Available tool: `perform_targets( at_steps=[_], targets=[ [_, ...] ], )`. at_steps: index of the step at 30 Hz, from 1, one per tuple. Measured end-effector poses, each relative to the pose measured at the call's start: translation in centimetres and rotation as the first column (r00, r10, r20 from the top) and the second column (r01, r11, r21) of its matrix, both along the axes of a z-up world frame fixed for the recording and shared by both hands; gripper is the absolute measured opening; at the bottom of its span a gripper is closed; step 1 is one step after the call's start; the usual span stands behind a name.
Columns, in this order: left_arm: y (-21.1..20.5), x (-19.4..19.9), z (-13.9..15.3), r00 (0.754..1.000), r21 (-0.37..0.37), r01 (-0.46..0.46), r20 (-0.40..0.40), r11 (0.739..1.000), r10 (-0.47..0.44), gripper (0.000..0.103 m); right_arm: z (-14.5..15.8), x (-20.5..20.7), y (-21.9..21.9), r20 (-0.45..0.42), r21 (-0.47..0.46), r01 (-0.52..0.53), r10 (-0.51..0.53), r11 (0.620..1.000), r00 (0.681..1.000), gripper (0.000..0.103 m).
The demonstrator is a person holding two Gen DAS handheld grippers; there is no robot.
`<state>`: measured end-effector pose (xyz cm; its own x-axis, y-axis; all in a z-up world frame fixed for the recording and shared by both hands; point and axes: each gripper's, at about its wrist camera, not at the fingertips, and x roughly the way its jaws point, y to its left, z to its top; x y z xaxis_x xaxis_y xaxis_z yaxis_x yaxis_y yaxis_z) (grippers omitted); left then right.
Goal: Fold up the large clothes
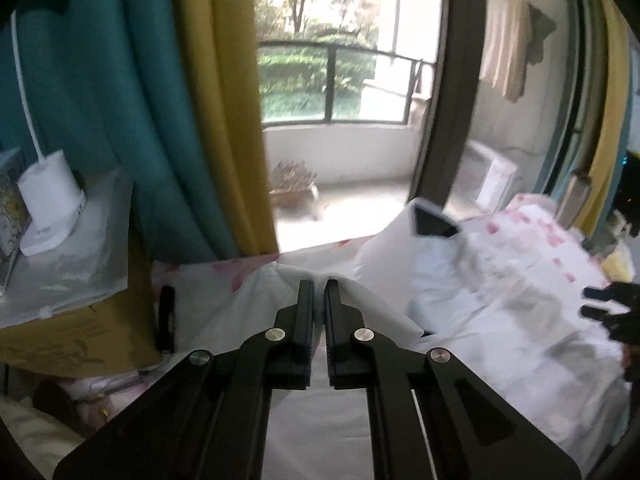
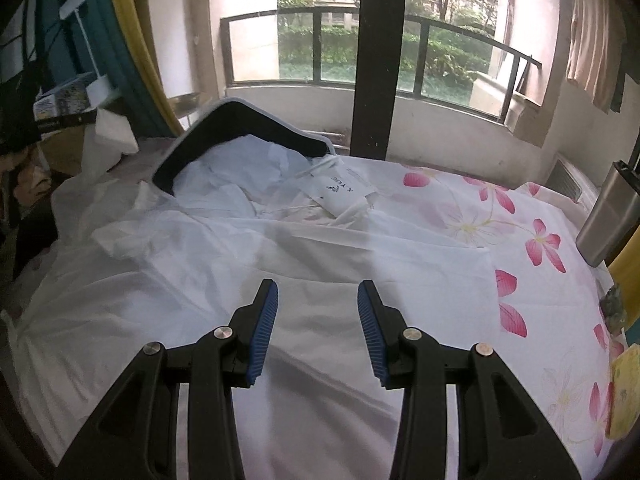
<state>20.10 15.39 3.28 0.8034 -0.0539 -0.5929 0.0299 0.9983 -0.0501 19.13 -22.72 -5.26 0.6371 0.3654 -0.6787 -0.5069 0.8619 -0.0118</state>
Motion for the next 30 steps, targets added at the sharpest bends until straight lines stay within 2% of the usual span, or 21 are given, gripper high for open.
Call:
perform_targets(
  at_steps=[5, 13, 25, 30],
  targets=[
    [-4.2, -2.0, 2.7, 0.997, 0.003, 0.048, 0.058, 0.999, -0.048, 0.006, 0.4, -1.1, -1.3, 0.012, 0.032, -0.017, 0.016, 0.999, 1.0, 0.041],
    [-10.9, -2.7, 4.2, 0.986, -0.032, 0.149, 0.077, 0.988, -0.146, 0.006, 0.6, -1.9, -5.0, 0.016, 0.093, 0.007, -0.008, 0.996, 1.0, 0.041],
    [-22.7, 1.5, 1.4, 0.958, -0.067, 0.286, 0.005, 0.956, -0.286, 0.006, -0.7, -1.3, -12.3, -0.03, 0.154, 0.106, -0.102, 0.982, 0.994, 0.041],
    [-26.3, 3.7, -0.7, 0.948, -0.146, 0.312, -0.017, 0.939, -0.318, 0.006, -1.7, -0.7, -14.5, -0.061, 0.168, 0.146, -0.138, 0.975, 0.989, 0.042]
  ],
)
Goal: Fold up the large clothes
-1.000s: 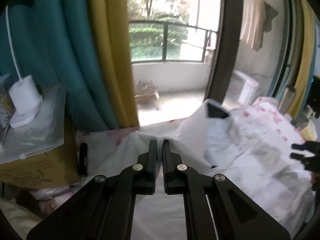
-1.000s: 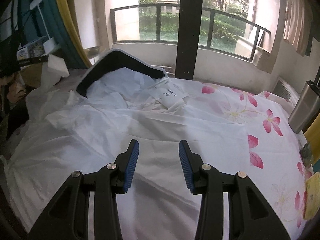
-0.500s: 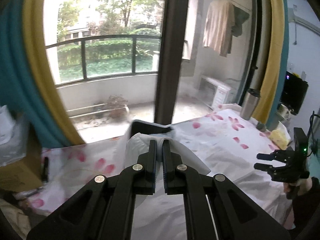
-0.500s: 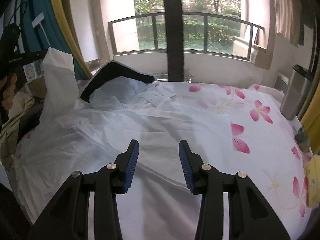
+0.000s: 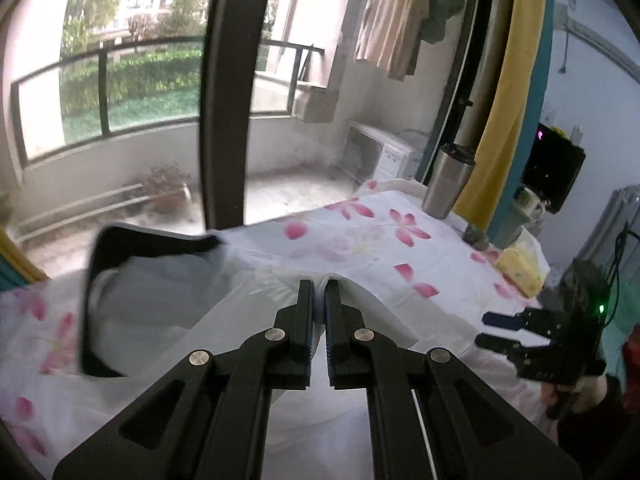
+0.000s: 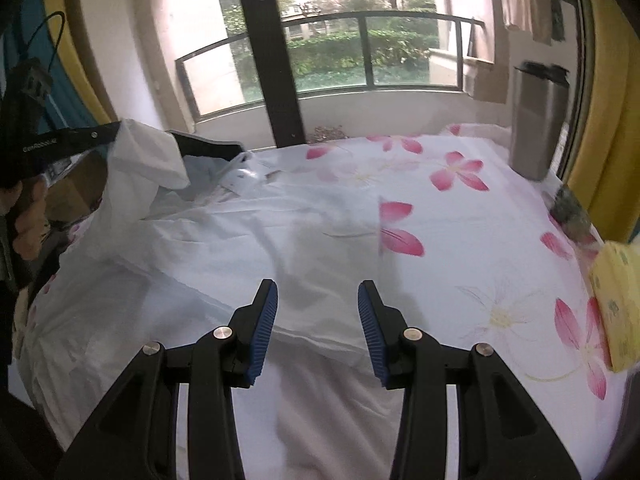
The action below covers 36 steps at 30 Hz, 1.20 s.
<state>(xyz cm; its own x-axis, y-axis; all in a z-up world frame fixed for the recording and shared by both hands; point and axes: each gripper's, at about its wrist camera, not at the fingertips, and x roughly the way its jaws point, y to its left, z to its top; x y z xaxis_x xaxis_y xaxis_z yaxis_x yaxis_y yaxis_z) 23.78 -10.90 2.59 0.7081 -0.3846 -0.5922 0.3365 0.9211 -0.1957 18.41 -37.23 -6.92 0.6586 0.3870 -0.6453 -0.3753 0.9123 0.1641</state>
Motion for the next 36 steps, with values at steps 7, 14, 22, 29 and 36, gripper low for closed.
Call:
perform_targets(
  at_steps=[7, 14, 22, 29, 36],
  targets=[
    [-4.8, 1.7, -5.0, 0.982, -0.071, 0.103, -0.151, 0.992, -0.112, 0.023, -0.4, 0.4, -2.0, -0.016, 0.001, 0.047, -0.047, 0.999, 0.999, 0.042],
    [-2.8, -1.4, -6.0, 0.968, -0.09, 0.137, -0.201, 0.987, -0.152, 0.045, -1.1, 2.0, -1.2, -0.053, 0.003, 0.032, -0.032, 0.999, 0.998, 0.042],
    [9.1, -4.6, -7.1, 0.969, 0.026, -0.114, -0.216, 0.993, 0.117, 0.045, -1.5, 5.7, 3.9, -0.08, -0.065, -0.136, 0.131, 0.989, 0.988, 0.042],
    [15.4, -6.0, -9.4, 0.93, 0.053, -0.245, -0.269, 0.968, 0.25, 0.045, -3.8, 7.6, 8.2, -0.161, -0.119, -0.279, 0.259, 0.953, 0.952, 0.038],
    [17.0, -6.3, -9.7, 0.925, 0.051, -0.271, -0.264, 0.961, 0.275, 0.045, -2.8, 7.6, 9.0, -0.126, -0.186, -0.305, 0.285, 0.934, 0.95, 0.005]
  ],
)
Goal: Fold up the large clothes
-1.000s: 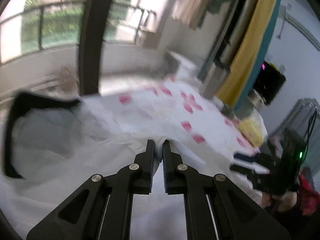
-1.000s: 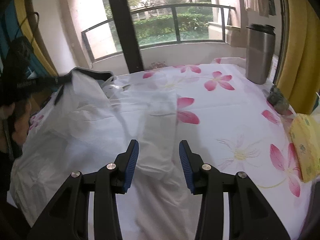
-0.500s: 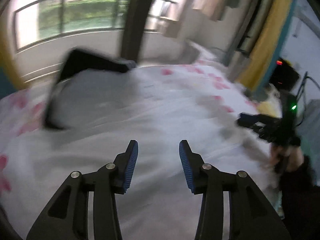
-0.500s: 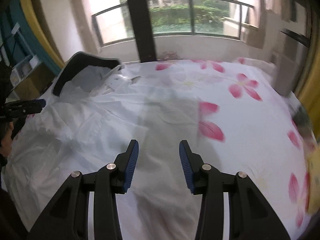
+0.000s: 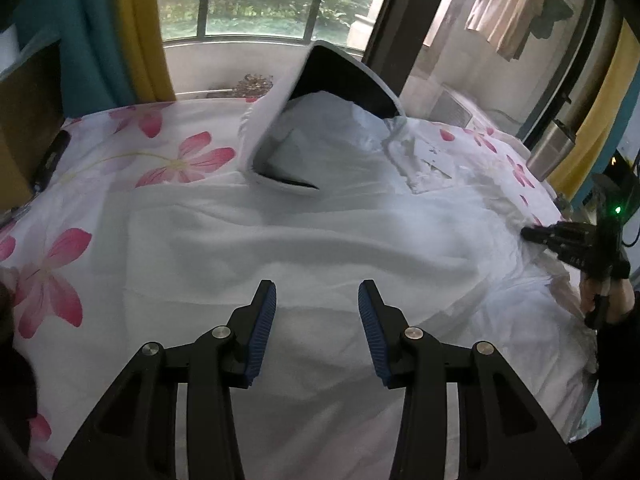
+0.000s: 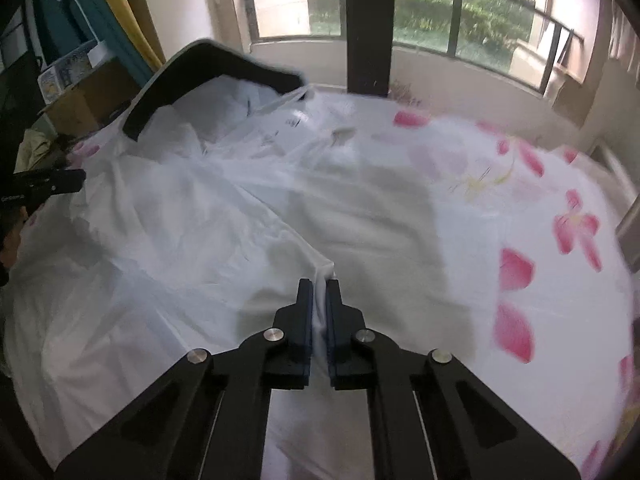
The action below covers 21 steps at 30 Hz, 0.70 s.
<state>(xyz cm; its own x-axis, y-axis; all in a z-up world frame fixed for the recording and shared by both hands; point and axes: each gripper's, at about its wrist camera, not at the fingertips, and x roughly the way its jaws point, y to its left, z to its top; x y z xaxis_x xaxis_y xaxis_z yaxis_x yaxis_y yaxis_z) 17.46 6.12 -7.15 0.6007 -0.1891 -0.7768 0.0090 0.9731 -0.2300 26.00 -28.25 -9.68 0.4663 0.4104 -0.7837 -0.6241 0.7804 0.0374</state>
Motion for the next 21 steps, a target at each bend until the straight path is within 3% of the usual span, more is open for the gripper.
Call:
perform_targets(
  at_steps=[5, 9, 12, 17, 21],
  targets=[
    [1.0, 0.2, -2.3, 0.998, 0.011, -0.015, -0.053, 1.0, 0.016, 0.045, 0.6, 0.5, -0.1, 0.02, -0.02, 0.022, -0.021, 1.0, 1.0, 0.005],
    [1.0, 0.6, -1.1, 1.0, 0.031, -0.004, -0.026, 1.0, 0.005, 0.045, -0.7, 1.2, 0.1, -0.02, -0.05, 0.046, -0.047, 0.998, 0.999, 0.007],
    [1.0, 1.6, 0.5, 1.0, 0.047, 0.015, 0.014, 0.999, -0.016, 0.045, -0.4, 1.1, 0.2, -0.015, -0.069, 0.04, -0.041, 0.997, 0.999, 0.015],
    [1.7, 4.5, 2.7, 0.997, 0.062, 0.039, 0.069, 0.997, -0.044, 0.045, 1.5, 2.0, 0.8, 0.031, -0.072, 0.01, -0.008, 0.997, 0.999, 0.044],
    [2.4, 7.3, 2.3, 0.998, 0.088, 0.042, 0.053, 0.995, -0.046, 0.045, 3.1, 4.9, 3.2, 0.064, -0.088, -0.014, 0.019, 0.996, 0.998, 0.045]
  ],
)
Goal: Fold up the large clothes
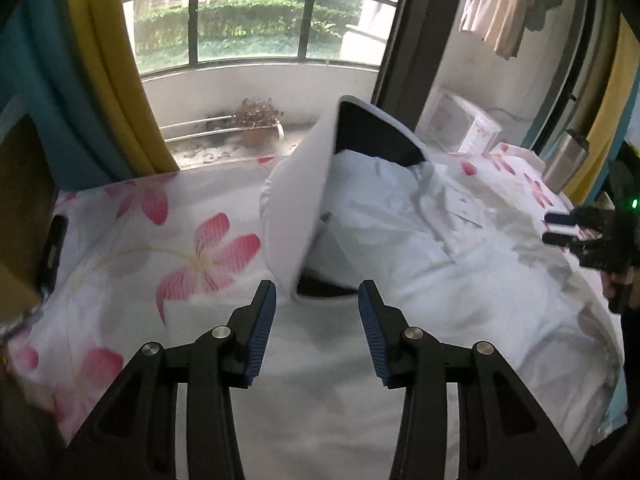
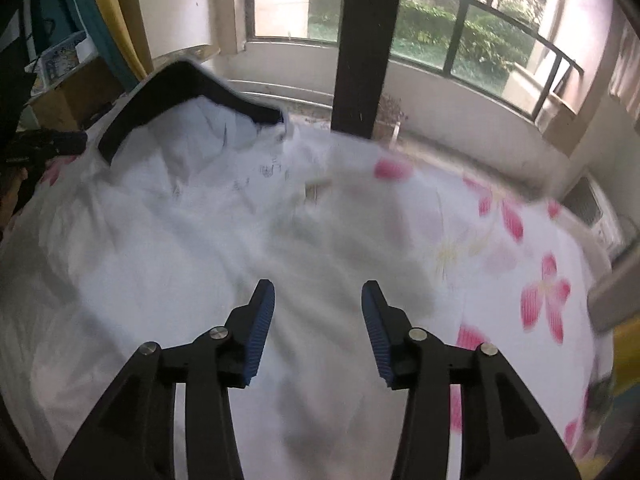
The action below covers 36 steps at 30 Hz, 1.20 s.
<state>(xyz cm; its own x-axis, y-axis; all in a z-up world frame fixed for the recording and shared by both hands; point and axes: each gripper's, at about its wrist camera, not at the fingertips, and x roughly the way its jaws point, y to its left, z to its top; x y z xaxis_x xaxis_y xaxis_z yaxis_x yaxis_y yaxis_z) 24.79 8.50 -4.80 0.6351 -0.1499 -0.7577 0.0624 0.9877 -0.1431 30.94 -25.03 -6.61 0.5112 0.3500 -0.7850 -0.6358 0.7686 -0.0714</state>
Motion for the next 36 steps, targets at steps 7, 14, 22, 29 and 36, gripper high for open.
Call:
perform_targets(
  at_steps=[7, 14, 22, 29, 36],
  targets=[
    [1.6, 2.7, -2.4, 0.999, 0.009, -0.004, -0.048, 1.0, 0.005, 0.045, 0.6, 5.7, 7.2, 0.034, -0.016, -0.129, 0.129, 0.992, 0.991, 0.045],
    [3.1, 3.5, -3.7, 0.999, 0.022, -0.011, -0.053, 1.0, 0.012, 0.045, -0.8, 11.2, 13.2, 0.041, -0.069, -0.199, 0.202, 0.978, 0.978, 0.045],
    [4.2, 5.7, -4.3, 0.998, 0.022, -0.043, -0.037, 0.999, 0.044, 0.045, -1.8, 11.6, 14.3, 0.108, -0.111, -0.203, 0.215, 0.973, 0.971, 0.004],
    [2.7, 7.5, -2.6, 1.0, 0.018, -0.013, -0.011, 1.0, 0.013, 0.045, -1.2, 9.5, 8.5, 0.149, -0.132, -0.061, 0.08, 0.989, 0.985, 0.004],
    [0.5, 6.4, 0.8, 0.996, -0.004, 0.066, 0.057, 0.998, -0.066, 0.045, -2.2, 8.0, 4.8, 0.131, -0.101, 0.014, 0.0, 0.995, 0.991, 0.005]
  ],
)
